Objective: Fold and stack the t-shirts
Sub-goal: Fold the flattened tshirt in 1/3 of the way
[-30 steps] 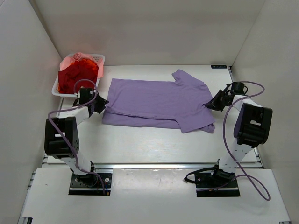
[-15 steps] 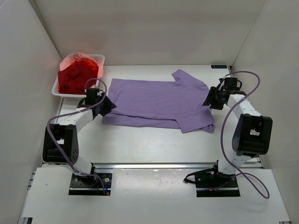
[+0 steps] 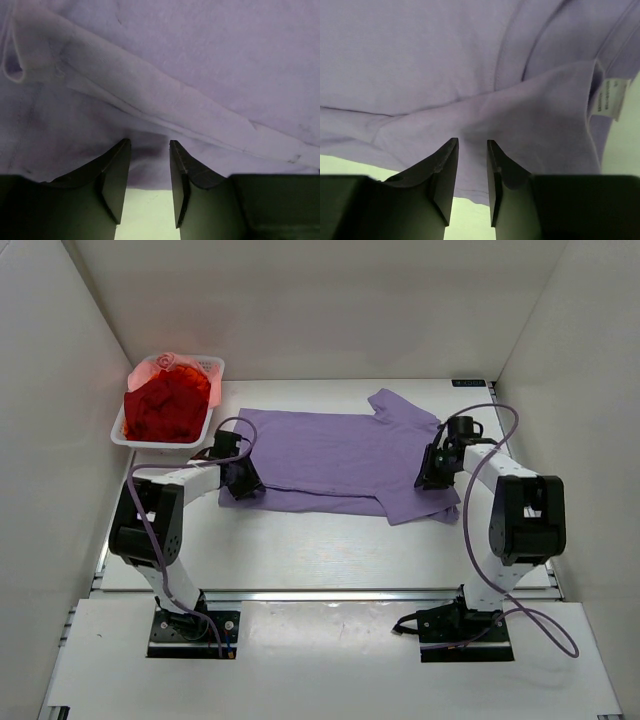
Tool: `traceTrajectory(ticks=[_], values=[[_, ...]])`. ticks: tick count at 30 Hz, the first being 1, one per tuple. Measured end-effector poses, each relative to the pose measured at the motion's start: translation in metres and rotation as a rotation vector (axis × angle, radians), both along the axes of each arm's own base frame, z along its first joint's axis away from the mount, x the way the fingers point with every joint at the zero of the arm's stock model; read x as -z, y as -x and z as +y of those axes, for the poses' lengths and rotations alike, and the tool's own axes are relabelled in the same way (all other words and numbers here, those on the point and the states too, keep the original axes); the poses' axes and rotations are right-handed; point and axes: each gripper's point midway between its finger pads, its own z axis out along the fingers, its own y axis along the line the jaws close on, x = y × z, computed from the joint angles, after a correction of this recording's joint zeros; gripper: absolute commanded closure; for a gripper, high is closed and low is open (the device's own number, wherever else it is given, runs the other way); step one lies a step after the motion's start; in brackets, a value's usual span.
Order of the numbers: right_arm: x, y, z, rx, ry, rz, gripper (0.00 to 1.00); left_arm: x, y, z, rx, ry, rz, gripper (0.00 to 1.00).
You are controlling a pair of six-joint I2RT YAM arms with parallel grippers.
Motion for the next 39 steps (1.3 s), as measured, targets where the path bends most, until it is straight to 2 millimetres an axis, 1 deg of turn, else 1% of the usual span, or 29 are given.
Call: traceTrajectory(ticks=[4, 6, 8, 9, 10, 11, 13, 15, 18, 21, 23, 25, 28, 31, 32, 33, 35, 36, 37, 38, 39], values=[[0.023, 0.016, 0.003, 0.021, -0.019, 0.116, 0.82, 0.002, 0.006, 0.001, 0.033, -0.028, 0.023, 0.54], [0.029, 0.029, 0.006, 0.027, -0.028, 0.167, 0.89, 0.002, 0.010, 0.001, 0.048, -0.030, 0.028, 0.54], [0.032, 0.040, 0.010, 0.032, -0.037, 0.212, 0.90, 0.003, 0.018, 0.001, 0.060, -0.027, 0.033, 0.55], [0.034, 0.046, 0.012, 0.031, -0.038, 0.234, 0.92, 0.003, 0.023, 0.001, 0.068, -0.028, 0.039, 0.55], [0.036, 0.053, 0.015, 0.033, -0.040, 0.258, 0.92, 0.003, 0.028, 0.002, 0.076, -0.030, 0.045, 0.55], [0.037, 0.059, 0.017, 0.036, -0.042, 0.276, 0.95, 0.003, 0.034, 0.002, 0.088, -0.032, 0.053, 0.54], [0.038, 0.070, 0.020, 0.044, -0.047, 0.304, 0.96, 0.004, 0.046, 0.002, 0.110, -0.035, 0.070, 0.55], [0.039, 0.086, 0.022, 0.053, -0.050, 0.329, 0.98, 0.004, 0.057, 0.000, 0.134, -0.036, 0.077, 0.55], [0.039, 0.112, 0.026, 0.069, -0.056, 0.363, 0.98, 0.004, 0.079, 0.002, 0.162, -0.035, 0.093, 0.55], [0.040, 0.139, 0.028, 0.083, -0.051, 0.396, 0.99, 0.005, 0.105, 0.008, 0.179, -0.039, 0.120, 0.55], [0.040, 0.152, 0.026, 0.096, -0.044, 0.406, 0.98, 0.005, 0.120, 0.014, 0.186, -0.049, 0.143, 0.55], [0.038, 0.161, 0.022, 0.114, -0.036, 0.410, 0.98, 0.004, 0.133, 0.020, 0.195, -0.060, 0.162, 0.54], [0.032, 0.162, 0.011, 0.157, -0.027, 0.399, 0.98, -0.002, 0.148, 0.028, 0.205, -0.078, 0.176, 0.53], [0.021, 0.159, 0.003, 0.178, -0.011, 0.388, 0.95, -0.012, 0.153, 0.033, 0.203, -0.079, 0.160, 0.45], [0.013, 0.155, 0.003, 0.173, -0.004, 0.375, 0.92, -0.016, 0.153, 0.035, 0.199, -0.078, 0.150, 0.40], [0.005, 0.148, 0.004, 0.162, -0.003, 0.350, 0.89, -0.020, 0.152, 0.036, 0.198, -0.078, 0.141, 0.39], [-0.015, 0.129, 0.009, 0.132, 0.000, 0.283, 0.75, -0.031, 0.143, 0.036, 0.187, -0.074, 0.113, 0.36], [-0.026, 0.117, 0.011, 0.115, 0.001, 0.236, 0.72, -0.037, 0.135, 0.035, 0.185, -0.073, 0.096, 0.35], [-0.038, 0.105, 0.012, 0.099, 0.002, 0.187, 0.67, -0.043, 0.125, 0.034, 0.183, -0.071, 0.074, 0.24], [-0.048, 0.092, 0.014, 0.083, 0.002, 0.135, 0.62, -0.050, 0.112, 0.032, 0.187, -0.070, 0.046, 0.21], [-0.058, 0.080, 0.015, 0.068, 0.002, 0.082, 0.58, -0.056, 0.098, 0.029, 0.188, -0.065, 0.016, 0.21]])
